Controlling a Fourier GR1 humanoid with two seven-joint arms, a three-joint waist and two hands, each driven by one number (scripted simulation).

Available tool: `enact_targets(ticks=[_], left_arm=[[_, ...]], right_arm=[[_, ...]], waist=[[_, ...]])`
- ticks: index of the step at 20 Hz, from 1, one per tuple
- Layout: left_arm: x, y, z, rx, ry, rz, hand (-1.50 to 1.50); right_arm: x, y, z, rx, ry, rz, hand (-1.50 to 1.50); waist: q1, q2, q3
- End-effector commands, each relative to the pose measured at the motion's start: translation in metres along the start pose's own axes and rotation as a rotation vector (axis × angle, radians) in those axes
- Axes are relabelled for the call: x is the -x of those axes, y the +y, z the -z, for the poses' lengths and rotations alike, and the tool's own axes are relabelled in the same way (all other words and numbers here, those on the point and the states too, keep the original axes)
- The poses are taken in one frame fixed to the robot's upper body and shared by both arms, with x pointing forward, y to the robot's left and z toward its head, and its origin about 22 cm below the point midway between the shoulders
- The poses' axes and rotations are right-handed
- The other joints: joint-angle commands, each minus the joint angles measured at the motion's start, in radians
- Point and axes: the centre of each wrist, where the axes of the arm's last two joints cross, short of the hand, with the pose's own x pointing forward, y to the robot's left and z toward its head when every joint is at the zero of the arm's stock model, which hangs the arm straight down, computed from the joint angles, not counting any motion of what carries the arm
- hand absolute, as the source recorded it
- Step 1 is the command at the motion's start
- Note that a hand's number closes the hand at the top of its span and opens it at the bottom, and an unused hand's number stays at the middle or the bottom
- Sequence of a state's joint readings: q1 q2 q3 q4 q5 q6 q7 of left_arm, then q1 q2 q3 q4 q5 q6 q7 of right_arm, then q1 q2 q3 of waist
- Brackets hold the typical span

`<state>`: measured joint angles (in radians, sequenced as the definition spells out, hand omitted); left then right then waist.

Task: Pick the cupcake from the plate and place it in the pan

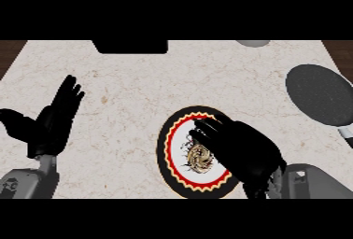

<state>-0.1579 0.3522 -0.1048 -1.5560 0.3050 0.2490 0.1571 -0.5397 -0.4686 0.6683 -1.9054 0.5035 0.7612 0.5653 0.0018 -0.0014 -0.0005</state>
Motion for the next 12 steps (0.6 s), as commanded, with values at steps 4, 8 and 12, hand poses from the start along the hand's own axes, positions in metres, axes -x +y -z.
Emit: enact_targets(ticks=[4,8,12], left_arm=[[0.010,0.007,-0.001,0.010,-0.001,0.022,0.00],[-0.010,-0.005,0.013,-0.005,0.020,0.013,0.00],[-0.011,0.001,0.003,0.017,0.008,-0.004,0.00]], right_arm=[[-0.040,0.006,0.009,0.058,0.039,-0.029,-1.50],[-0.055,0.015,0.028,0.040,0.011,-0.006,-1.50],[-0.051,0.008,0.033,-0.015,0.072,-0.044,-1.50]], waist=[[0.001,0.001,0.000],[0.000,0.002,0.000],[0.002,0.001,0.000]])
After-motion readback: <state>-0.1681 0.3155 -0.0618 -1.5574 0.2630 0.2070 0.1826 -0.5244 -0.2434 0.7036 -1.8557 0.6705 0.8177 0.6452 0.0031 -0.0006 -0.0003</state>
